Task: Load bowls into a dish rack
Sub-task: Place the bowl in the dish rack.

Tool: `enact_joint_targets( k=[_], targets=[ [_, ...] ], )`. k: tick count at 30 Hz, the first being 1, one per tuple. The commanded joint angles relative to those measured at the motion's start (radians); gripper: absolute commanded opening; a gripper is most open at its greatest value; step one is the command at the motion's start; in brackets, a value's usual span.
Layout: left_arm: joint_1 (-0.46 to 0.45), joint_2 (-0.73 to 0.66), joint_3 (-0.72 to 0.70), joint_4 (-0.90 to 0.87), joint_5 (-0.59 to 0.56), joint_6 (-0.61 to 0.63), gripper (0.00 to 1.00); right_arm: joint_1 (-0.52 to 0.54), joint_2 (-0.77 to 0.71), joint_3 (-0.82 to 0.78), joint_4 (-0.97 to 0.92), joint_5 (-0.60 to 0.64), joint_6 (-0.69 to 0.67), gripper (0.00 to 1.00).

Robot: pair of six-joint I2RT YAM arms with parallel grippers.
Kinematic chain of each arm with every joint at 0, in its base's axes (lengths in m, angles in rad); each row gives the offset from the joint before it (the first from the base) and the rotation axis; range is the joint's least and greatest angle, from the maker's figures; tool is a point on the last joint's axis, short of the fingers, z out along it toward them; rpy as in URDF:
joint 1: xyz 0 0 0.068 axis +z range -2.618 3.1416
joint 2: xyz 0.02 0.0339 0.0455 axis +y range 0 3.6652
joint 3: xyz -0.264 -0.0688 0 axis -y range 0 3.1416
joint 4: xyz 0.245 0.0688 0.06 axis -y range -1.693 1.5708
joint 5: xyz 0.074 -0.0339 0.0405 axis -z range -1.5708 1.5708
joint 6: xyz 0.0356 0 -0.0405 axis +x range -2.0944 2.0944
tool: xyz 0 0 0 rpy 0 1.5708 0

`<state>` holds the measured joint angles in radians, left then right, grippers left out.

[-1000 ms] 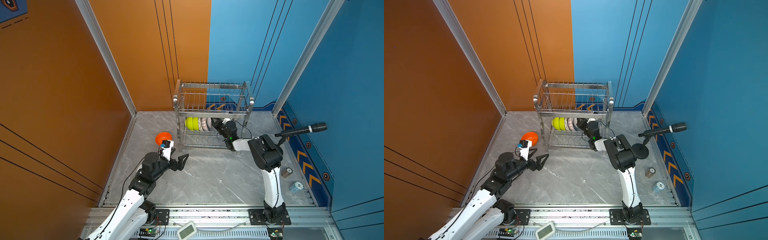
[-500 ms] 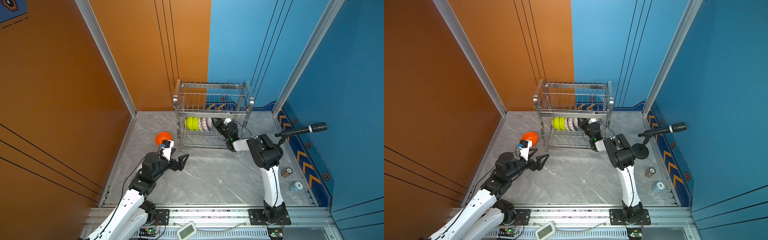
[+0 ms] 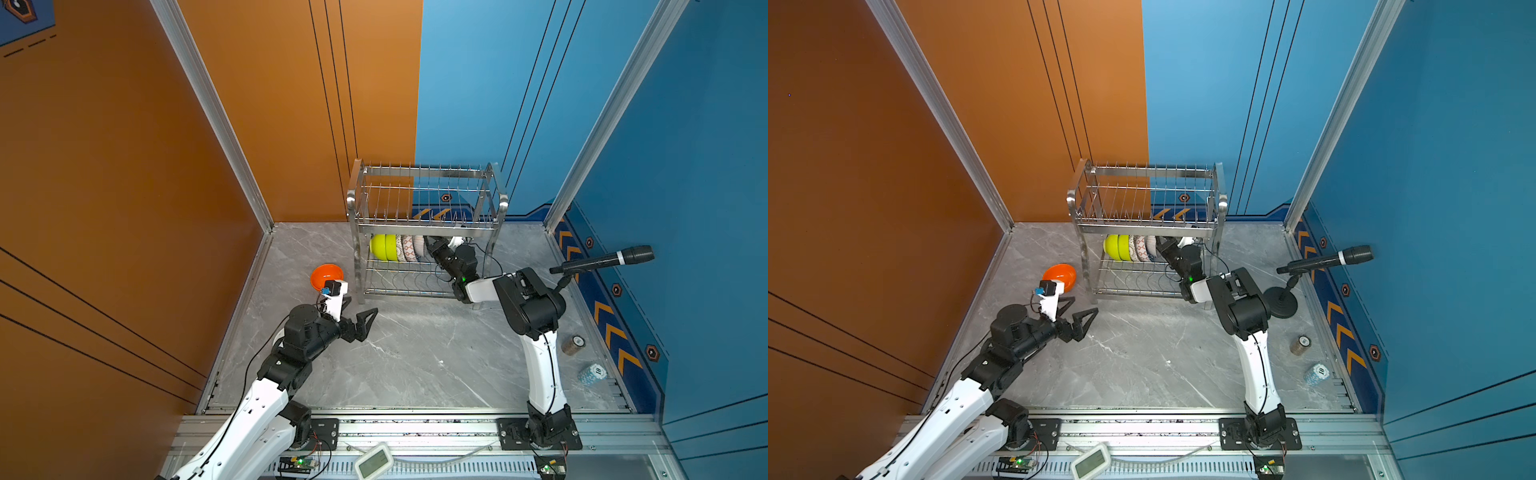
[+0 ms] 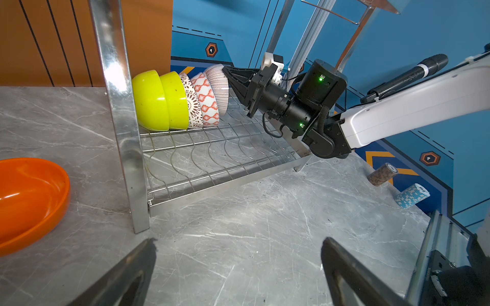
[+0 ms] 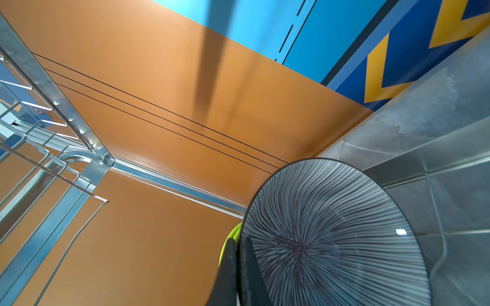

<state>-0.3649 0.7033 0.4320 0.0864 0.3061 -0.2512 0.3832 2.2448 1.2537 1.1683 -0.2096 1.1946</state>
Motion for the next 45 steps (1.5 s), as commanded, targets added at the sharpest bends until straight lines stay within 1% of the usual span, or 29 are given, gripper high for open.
enact_joint_targets(
  k=[1, 17, 23, 29, 34, 40, 45],
  targets=[
    [0.003, -0.011, 0.005, 0.010, 0.024, 0.018, 0.98, -0.010, 0.006, -0.008, 0.079, -0.005, 0.035, 0.01],
    [-0.001, -0.019, 0.005, 0.010, 0.025, 0.016, 0.98, -0.024, -0.001, -0.087, 0.110, -0.010, 0.026, 0.02],
    [-0.002, -0.026, 0.003, 0.010, 0.021, 0.019, 0.98, -0.033, -0.014, -0.098, 0.083, -0.018, 0.012, 0.08],
    [0.001, -0.026, 0.001, 0.009, -0.004, 0.021, 0.98, -0.033, -0.062, -0.114, -0.001, -0.011, -0.043, 0.19],
    [0.017, -0.043, -0.004, 0.009, -0.064, 0.017, 0.98, -0.030, -0.109, -0.131, -0.075, -0.006, -0.096, 0.26],
    [0.069, -0.069, -0.014, 0.007, -0.132, -0.001, 0.98, -0.025, -0.179, -0.173, -0.180, 0.009, -0.175, 0.32],
    [0.123, -0.070, -0.013, -0.003, -0.162, -0.016, 0.97, -0.017, -0.266, -0.185, -0.334, 0.021, -0.277, 0.33]
  ],
)
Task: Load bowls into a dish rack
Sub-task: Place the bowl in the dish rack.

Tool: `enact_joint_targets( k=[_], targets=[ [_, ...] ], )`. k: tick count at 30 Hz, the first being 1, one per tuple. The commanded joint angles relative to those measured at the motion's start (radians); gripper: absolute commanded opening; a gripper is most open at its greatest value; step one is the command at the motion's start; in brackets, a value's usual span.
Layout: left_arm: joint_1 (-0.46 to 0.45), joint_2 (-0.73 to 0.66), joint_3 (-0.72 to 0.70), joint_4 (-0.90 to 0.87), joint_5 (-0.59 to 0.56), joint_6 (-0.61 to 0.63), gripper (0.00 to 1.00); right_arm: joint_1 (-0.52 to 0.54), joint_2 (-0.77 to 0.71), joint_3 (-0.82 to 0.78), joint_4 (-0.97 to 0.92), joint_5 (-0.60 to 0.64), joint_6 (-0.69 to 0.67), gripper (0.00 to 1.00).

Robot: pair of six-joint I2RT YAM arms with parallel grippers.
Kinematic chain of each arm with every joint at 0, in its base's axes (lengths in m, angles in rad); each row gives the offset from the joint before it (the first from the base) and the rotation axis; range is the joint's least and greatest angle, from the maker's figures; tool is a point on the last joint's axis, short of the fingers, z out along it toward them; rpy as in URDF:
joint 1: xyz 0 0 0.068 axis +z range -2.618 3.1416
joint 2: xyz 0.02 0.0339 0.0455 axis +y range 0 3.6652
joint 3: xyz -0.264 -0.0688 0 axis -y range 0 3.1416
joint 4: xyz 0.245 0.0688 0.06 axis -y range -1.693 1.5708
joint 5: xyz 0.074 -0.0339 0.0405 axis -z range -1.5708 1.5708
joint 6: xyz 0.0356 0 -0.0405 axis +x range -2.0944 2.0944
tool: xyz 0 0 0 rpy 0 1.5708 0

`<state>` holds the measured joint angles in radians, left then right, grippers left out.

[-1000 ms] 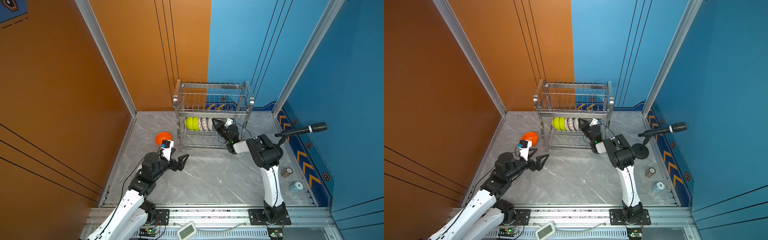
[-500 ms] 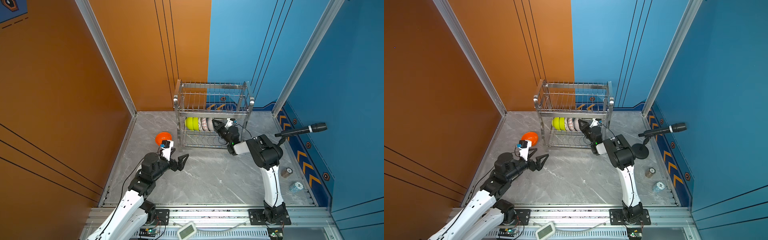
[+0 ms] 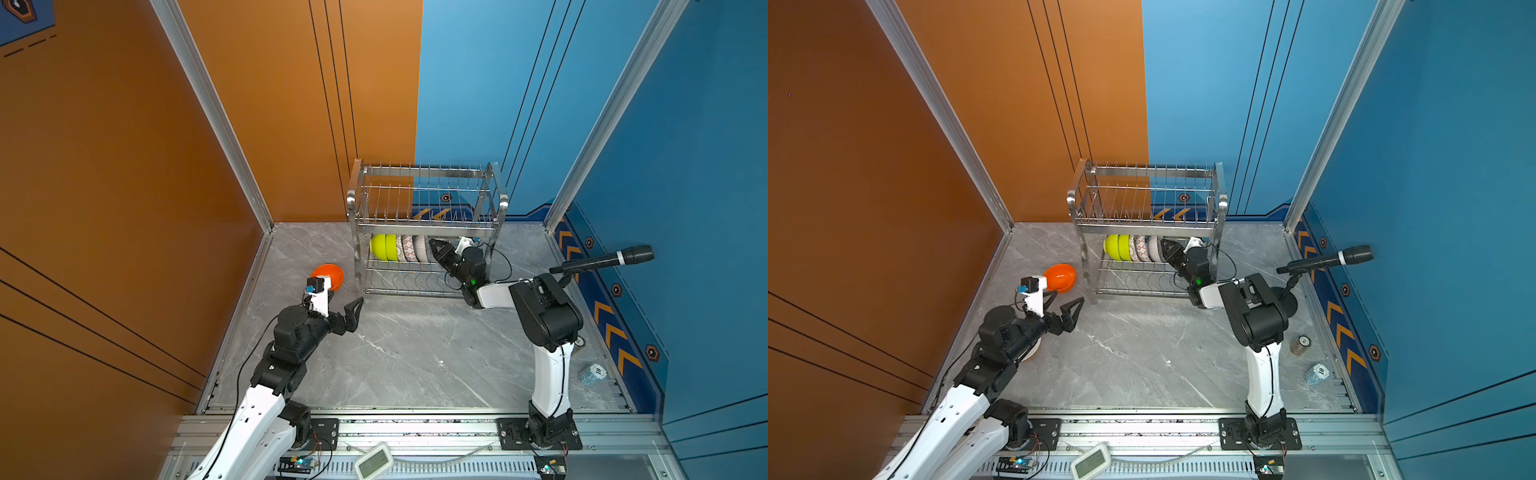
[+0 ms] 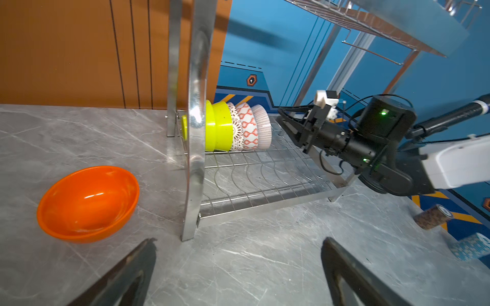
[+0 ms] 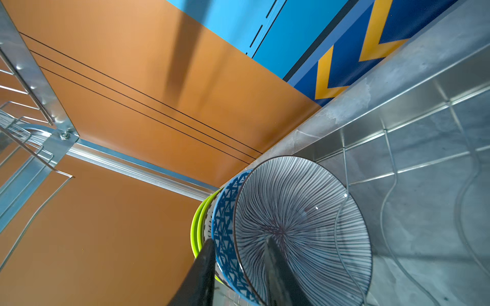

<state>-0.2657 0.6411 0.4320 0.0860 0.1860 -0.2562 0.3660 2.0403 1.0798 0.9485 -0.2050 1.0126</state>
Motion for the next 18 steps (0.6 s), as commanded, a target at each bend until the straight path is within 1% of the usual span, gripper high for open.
enact_joint_targets(
  k=[1, 6, 9, 18],
  targets=[
    [0.034, -0.007, -0.010, -0.007, -0.052, -0.014, 0.98, 0.003, -0.076, -0.013, -0.143, 0.019, -0.118, 0.33],
    [0.082, 0.015, 0.010, -0.056, -0.098, -0.018, 0.98, 0.023, -0.144, -0.014, -0.306, 0.049, -0.223, 0.34],
    [0.107, 0.040, 0.039, -0.113, -0.135, -0.018, 0.98, 0.038, -0.181, -0.019, -0.394, 0.072, -0.287, 0.34],
    [0.127, 0.121, 0.119, -0.294, -0.283, -0.013, 0.98, 0.084, -0.269, -0.027, -0.613, 0.116, -0.443, 0.33]
  ],
)
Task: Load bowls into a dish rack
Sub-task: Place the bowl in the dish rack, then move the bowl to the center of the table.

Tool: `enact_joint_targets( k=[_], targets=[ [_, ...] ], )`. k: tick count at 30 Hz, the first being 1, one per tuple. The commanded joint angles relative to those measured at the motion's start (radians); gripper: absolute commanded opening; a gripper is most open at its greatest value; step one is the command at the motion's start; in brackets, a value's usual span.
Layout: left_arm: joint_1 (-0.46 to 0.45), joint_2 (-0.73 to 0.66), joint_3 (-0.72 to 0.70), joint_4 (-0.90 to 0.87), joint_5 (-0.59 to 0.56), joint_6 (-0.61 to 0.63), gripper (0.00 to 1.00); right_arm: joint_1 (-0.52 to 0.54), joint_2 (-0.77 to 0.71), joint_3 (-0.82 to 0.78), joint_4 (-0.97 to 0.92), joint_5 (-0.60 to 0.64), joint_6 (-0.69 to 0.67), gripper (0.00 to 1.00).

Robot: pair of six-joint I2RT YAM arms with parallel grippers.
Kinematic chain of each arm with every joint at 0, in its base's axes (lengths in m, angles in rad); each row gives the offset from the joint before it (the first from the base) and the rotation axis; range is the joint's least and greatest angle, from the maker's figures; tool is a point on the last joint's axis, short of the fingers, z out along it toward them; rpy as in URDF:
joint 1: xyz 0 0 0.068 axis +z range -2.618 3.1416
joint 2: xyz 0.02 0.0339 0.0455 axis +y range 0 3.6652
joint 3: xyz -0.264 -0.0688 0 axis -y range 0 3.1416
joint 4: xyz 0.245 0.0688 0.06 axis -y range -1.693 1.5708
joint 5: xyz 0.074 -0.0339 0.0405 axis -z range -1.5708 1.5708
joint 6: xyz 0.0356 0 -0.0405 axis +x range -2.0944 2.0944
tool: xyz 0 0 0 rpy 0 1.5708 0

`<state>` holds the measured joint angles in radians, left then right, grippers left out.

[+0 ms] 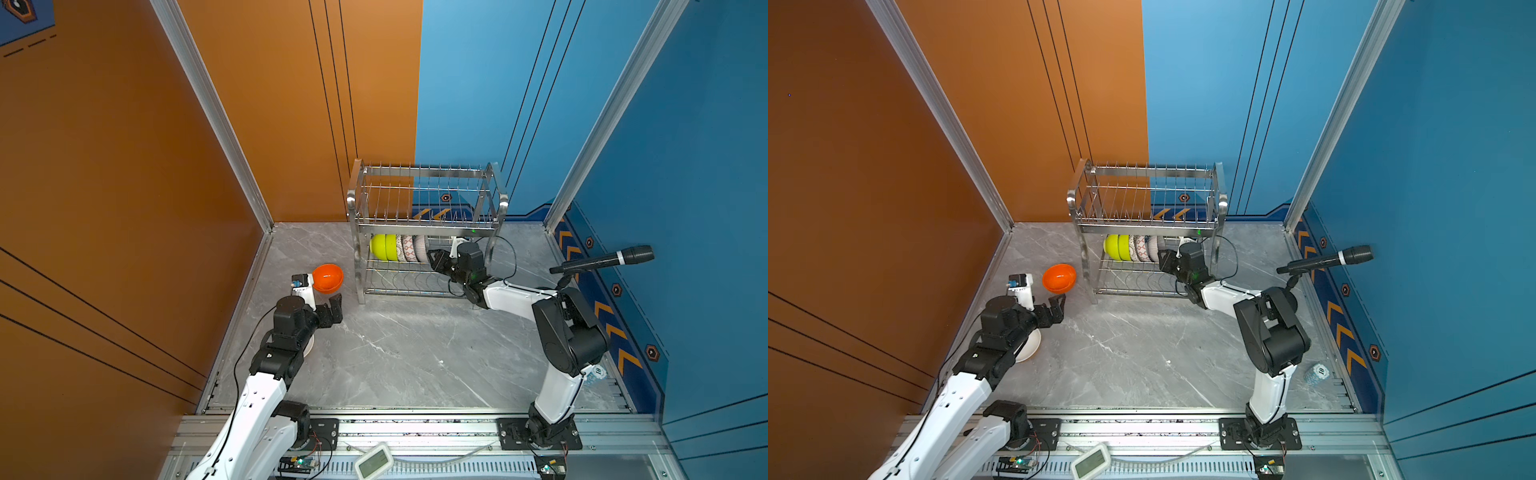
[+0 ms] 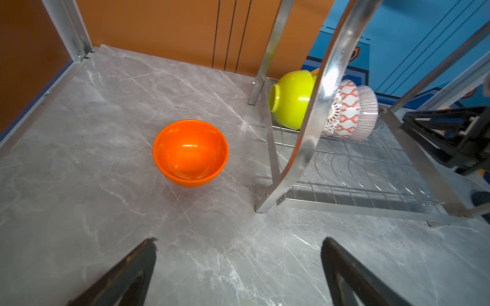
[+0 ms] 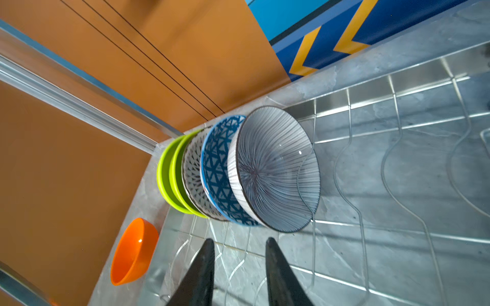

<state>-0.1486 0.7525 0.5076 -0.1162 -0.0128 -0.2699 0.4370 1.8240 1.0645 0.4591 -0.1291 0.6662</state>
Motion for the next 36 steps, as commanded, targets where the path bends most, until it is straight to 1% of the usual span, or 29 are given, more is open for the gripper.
enact_joint_targets(
  k=[1, 3, 5, 7, 11, 12, 13, 16, 19, 25, 28, 36],
  targets=[
    [0.012, 0.016, 0.051, -0.116, -0.096, -0.001, 0.98, 0.018, -0.062, -0.008, -0.149, 0.042, -0.113, 0.33],
    [0.015, 0.031, 0.063, -0.151, -0.113, -0.005, 1.00, 0.028, -0.086, -0.002, -0.208, 0.048, -0.143, 0.33],
    [0.016, 0.057, 0.088, -0.207, -0.125, -0.008, 0.95, 0.038, -0.114, -0.004, -0.263, 0.047, -0.169, 0.33],
    [0.016, 0.087, 0.123, -0.267, -0.139, -0.031, 0.94, 0.049, -0.144, -0.007, -0.314, 0.052, -0.191, 0.33],
    [0.014, 0.158, 0.194, -0.386, -0.153, -0.080, 0.88, 0.072, -0.198, -0.029, -0.394, 0.047, -0.229, 0.33],
    [0.016, 0.173, 0.214, -0.424, -0.163, -0.107, 0.82, 0.078, -0.207, -0.031, -0.417, 0.051, -0.238, 0.33],
    [0.020, 0.195, 0.241, -0.474, -0.174, -0.143, 0.79, 0.085, -0.218, -0.034, -0.439, 0.052, -0.247, 0.33],
    [0.030, 0.255, 0.294, -0.592, -0.156, -0.213, 0.75, 0.103, -0.246, -0.039, -0.492, 0.049, -0.286, 0.33],
    [0.030, 0.292, 0.312, -0.657, -0.116, -0.250, 0.71, 0.111, -0.275, -0.047, -0.536, 0.058, -0.317, 0.33],
    [0.029, 0.329, 0.333, -0.749, -0.087, -0.275, 0.58, 0.108, -0.331, -0.096, -0.535, 0.055, -0.332, 0.33],
    [0.027, 0.348, 0.348, -0.801, -0.081, -0.283, 0.54, 0.108, -0.365, -0.124, -0.513, 0.061, -0.356, 0.33],
    [0.027, 0.420, 0.344, -0.825, -0.055, -0.279, 0.51, 0.115, -0.462, -0.209, -0.404, 0.034, -0.382, 0.34]
  ],
)
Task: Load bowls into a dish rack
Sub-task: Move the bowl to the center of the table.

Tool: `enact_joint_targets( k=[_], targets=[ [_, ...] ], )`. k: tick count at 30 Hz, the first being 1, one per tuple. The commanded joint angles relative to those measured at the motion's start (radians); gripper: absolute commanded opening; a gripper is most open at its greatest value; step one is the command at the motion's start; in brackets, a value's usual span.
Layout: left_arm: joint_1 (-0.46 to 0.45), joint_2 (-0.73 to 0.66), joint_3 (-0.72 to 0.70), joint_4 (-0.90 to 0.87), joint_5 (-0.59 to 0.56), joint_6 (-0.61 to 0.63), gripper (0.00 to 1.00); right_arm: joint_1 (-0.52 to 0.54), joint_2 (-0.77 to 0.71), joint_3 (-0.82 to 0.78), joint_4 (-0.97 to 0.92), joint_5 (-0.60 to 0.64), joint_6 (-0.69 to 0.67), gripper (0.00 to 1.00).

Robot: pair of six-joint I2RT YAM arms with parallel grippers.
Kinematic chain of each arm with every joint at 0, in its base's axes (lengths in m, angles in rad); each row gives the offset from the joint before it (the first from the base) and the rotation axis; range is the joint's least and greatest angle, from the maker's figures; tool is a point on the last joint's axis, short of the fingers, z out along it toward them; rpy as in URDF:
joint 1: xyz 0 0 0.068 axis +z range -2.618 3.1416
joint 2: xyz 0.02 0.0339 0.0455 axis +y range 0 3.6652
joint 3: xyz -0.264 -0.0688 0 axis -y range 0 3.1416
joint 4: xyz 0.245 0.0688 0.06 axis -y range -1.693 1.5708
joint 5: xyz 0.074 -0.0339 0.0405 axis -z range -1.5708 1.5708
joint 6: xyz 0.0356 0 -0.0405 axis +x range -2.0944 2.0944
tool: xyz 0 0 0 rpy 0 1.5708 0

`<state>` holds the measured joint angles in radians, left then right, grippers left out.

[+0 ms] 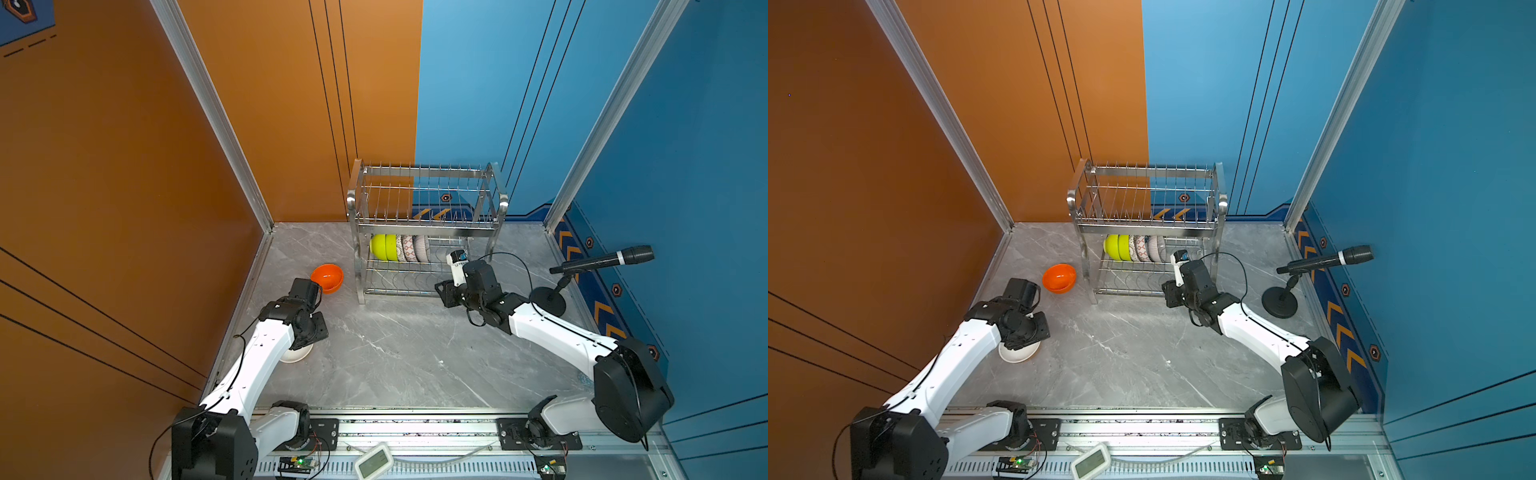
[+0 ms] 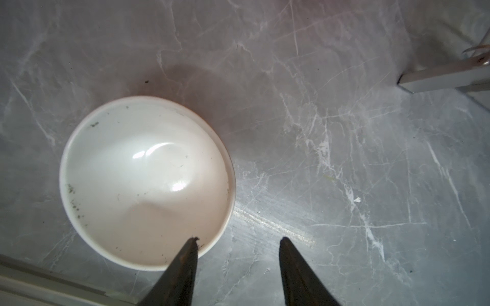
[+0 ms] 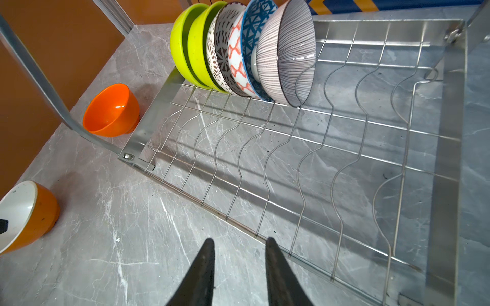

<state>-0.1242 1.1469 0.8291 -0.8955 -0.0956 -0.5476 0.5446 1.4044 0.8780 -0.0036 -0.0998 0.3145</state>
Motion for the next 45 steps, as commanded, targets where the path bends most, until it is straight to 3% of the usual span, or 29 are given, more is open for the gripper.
enact_joint_targets(
  k=[1, 11, 18, 27, 35, 45],
  targets=[
    [0.003, 0.041, 0.023, -0.046, 0.027, 0.005, 0.51, 0.010, -0.058, -0.030, 0.065, 0.001, -0.037, 0.34],
    [0.009, 0.177, 0.063, -0.045, -0.039, 0.079, 0.44, 0.021, -0.164, -0.070, 0.088, 0.021, -0.046, 0.36],
    [0.006, 0.270, 0.097, -0.044, -0.036, 0.144, 0.30, 0.023, -0.173, -0.064, 0.063, 0.037, -0.035, 0.35],
    [-0.021, 0.269, 0.073, -0.018, -0.038, 0.185, 0.17, 0.022, -0.201, -0.063, 0.035, 0.059, -0.038, 0.36],
    [-0.140, 0.248, 0.093, -0.015, -0.043, 0.189, 0.01, 0.007, -0.236, -0.067, 0.007, 0.112, -0.034, 0.36],
    [-0.387, 0.246, 0.124, -0.015, -0.067, 0.072, 0.00, -0.015, -0.275, -0.087, -0.009, 0.147, 0.007, 0.36]
  ],
)
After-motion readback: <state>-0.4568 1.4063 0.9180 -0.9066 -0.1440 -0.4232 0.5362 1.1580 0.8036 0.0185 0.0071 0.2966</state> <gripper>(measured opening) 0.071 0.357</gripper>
